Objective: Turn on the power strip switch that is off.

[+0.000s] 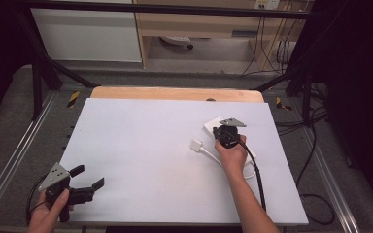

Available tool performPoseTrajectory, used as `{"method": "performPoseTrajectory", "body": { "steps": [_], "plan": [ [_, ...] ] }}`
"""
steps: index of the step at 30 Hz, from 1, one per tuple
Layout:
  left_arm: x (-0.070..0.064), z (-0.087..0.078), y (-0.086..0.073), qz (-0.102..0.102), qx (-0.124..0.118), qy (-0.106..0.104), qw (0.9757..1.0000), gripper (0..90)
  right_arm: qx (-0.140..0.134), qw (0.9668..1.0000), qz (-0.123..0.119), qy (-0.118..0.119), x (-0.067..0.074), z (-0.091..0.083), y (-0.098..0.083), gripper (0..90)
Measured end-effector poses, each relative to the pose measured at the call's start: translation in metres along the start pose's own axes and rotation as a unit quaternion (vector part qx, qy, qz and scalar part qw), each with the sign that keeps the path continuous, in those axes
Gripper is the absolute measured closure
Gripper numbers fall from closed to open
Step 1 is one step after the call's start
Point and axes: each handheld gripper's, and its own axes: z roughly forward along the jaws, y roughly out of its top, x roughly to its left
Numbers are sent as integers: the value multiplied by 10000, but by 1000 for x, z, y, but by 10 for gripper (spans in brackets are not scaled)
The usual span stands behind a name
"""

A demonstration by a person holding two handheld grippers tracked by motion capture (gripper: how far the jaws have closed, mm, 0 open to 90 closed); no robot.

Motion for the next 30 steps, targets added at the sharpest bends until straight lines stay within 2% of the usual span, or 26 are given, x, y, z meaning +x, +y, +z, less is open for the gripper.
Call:
{"method": "performPoseTrajectory", "body": {
  "steps": [30],
  "plan": [
    [-1,1,0,20,7,-27,10000,57,39,10000,47,-37,-2,0,0,900]
  ]
}}
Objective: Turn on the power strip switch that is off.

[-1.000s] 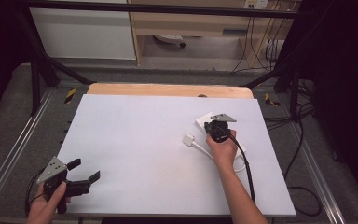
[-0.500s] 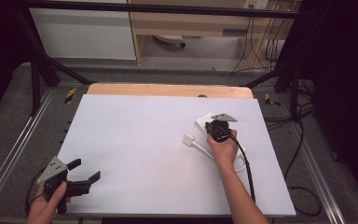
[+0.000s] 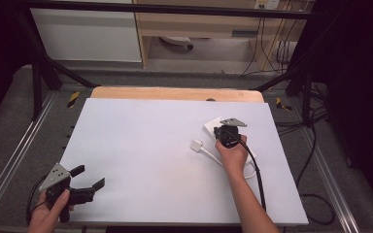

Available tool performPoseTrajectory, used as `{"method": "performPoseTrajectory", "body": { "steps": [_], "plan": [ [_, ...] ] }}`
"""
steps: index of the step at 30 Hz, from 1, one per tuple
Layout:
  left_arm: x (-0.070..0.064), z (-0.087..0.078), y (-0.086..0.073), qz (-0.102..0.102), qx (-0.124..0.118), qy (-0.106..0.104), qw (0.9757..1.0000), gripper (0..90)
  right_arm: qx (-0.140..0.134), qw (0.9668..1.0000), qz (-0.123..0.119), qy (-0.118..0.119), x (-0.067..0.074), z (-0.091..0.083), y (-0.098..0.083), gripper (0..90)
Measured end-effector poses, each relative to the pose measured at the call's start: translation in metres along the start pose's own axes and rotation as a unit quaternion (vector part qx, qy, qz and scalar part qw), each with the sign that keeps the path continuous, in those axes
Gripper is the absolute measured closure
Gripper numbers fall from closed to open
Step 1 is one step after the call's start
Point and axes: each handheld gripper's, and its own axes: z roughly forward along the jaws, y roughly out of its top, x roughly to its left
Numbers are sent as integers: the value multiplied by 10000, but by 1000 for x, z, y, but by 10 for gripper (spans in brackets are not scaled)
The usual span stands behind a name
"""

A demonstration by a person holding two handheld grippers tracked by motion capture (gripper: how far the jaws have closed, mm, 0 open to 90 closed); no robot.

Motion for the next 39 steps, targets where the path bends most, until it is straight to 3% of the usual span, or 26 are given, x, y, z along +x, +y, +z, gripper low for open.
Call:
{"method": "performPoseTrajectory", "body": {
  "steps": [30,39],
  "plan": [
    [-2,0,0,79,30,8,10000,57,38,10000,-36,-62,2,0,-1,900],
    [-2,0,0,97,36,1,9999,57,88,9999,124,20,-2,0,0,900]
  ]
}}
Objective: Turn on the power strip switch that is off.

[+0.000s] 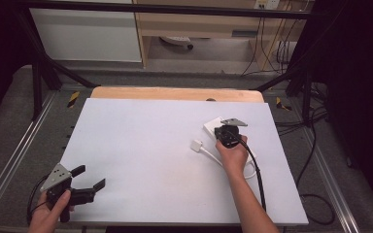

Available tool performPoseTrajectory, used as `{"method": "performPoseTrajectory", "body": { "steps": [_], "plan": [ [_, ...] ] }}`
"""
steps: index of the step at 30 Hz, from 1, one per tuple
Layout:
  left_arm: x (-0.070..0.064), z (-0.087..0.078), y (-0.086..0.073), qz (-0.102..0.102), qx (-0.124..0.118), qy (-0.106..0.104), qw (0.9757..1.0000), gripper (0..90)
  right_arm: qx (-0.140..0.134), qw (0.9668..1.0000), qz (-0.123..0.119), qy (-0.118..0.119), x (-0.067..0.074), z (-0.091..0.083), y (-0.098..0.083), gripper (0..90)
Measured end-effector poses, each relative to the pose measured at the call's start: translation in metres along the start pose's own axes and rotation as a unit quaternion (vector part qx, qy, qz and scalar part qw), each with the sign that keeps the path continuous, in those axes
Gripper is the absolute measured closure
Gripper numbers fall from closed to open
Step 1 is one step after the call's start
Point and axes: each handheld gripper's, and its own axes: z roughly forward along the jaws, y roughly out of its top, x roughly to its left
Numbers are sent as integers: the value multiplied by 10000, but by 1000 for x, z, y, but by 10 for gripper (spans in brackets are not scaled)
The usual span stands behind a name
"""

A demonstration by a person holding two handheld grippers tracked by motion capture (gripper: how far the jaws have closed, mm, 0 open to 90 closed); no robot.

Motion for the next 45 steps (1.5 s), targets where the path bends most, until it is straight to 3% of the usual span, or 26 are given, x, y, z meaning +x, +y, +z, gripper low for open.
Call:
{"method": "performPoseTrajectory", "body": {
  "steps": [30,45],
  "plan": [
    [0,0,0,6,7,0,10000,57,-139,9998,-14,110,2,-1,4,900],
    [0,0,0,0,8,-11,10000,57,-410,9989,21,244,4,-10,9,786]
  ]
}}
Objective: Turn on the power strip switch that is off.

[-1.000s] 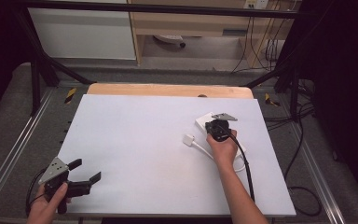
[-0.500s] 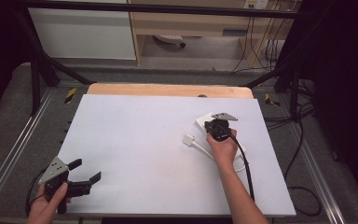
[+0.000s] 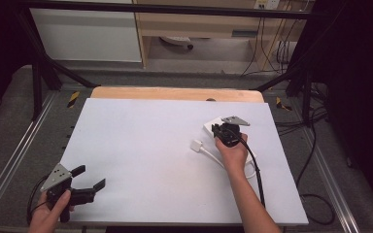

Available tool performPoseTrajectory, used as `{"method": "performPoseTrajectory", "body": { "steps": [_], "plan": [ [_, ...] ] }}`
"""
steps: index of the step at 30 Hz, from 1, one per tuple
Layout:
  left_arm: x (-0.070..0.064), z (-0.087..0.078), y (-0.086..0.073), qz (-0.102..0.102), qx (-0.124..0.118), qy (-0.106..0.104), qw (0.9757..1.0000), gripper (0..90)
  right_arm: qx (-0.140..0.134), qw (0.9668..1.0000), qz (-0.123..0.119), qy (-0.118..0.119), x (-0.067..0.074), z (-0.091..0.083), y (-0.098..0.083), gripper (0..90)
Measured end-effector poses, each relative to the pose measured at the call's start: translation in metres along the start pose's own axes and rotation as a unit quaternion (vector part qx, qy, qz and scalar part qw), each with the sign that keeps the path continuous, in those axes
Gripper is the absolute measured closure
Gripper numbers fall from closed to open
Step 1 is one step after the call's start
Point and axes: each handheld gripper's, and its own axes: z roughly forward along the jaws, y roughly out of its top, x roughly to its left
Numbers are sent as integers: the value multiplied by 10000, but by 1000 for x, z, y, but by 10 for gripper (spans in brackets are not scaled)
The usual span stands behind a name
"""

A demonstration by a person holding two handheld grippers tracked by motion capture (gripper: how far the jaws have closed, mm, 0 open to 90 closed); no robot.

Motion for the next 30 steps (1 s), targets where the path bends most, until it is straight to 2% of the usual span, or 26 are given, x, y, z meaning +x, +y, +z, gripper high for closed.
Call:
{"method": "performPoseTrajectory", "body": {
  "steps": [9,19,27,30],
  "plan": [
    [0,0,0,24,13,28,10000,57,-134,9998,-28,172,0,-11,6,669],
    [0,0,0,30,17,32,10000,57,-207,9992,-35,331,1,-22,11,589],
    [0,1,0,10,14,11,10000,57,-211,9990,-20,406,1,-28,15,488],
    [0,1,0,12,24,18,10000,57,-176,9989,14,439,0,-29,17,414]
  ]
}}
